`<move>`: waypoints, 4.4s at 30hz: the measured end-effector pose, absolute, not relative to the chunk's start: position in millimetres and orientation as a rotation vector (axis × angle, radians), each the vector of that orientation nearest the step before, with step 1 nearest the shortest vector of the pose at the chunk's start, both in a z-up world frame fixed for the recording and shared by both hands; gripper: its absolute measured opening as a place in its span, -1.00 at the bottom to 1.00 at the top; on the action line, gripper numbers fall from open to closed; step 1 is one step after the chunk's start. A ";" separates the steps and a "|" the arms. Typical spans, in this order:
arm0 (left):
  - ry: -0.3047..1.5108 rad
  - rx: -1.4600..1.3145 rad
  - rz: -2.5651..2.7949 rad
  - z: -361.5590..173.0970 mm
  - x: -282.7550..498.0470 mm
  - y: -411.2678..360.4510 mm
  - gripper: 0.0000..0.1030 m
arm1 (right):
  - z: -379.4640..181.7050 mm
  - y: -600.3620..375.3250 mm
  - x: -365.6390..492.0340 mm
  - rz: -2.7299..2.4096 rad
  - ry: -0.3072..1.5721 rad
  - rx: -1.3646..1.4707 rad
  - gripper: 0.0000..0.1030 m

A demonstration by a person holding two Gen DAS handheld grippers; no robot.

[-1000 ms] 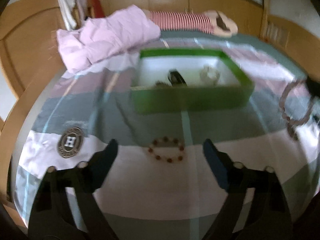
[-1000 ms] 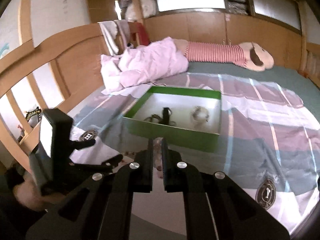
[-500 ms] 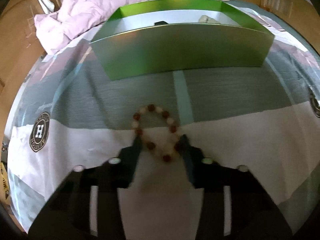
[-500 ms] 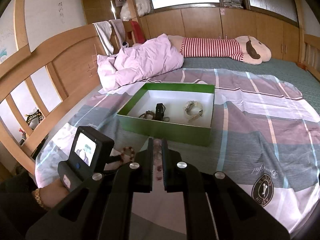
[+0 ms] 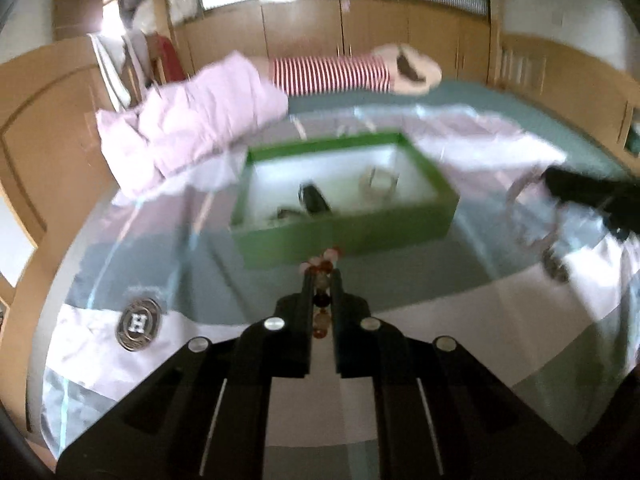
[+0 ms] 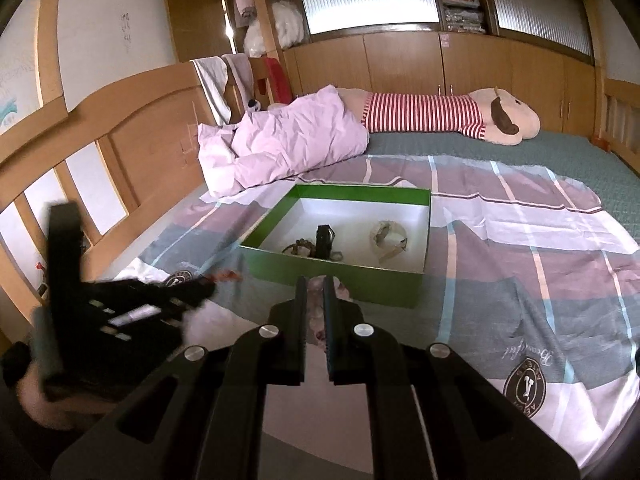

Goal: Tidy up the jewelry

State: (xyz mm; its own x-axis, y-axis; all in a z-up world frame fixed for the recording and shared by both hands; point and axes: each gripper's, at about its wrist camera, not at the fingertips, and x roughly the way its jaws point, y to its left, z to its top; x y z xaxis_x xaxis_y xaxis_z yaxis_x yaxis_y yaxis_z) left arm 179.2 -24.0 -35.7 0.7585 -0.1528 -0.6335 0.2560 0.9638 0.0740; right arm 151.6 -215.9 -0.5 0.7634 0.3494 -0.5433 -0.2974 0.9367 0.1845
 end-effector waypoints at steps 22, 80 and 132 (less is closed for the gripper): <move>0.571 0.086 -0.201 15.4 150.1 6.2 -0.84 | -3.5 -192.5 156.0 0.318 0.592 0.054 -0.85; 0.611 -0.005 -0.118 0.9 147.8 -3.1 0.91 | -8.8 -215.0 145.2 0.114 0.649 0.048 0.93; 0.650 0.007 -0.137 -1.5 154.4 -3.2 0.92 | -8.9 -215.2 144.9 0.122 0.652 0.045 0.93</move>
State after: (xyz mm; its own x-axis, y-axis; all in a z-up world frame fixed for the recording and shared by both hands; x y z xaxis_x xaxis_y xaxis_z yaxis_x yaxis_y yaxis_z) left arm 154.4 -3.2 -1.6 0.7874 -0.1245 -0.6037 0.1290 0.9910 -0.0362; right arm 144.9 -215.2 -8.9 0.7882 0.1272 -0.6021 -0.0987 0.9919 0.0804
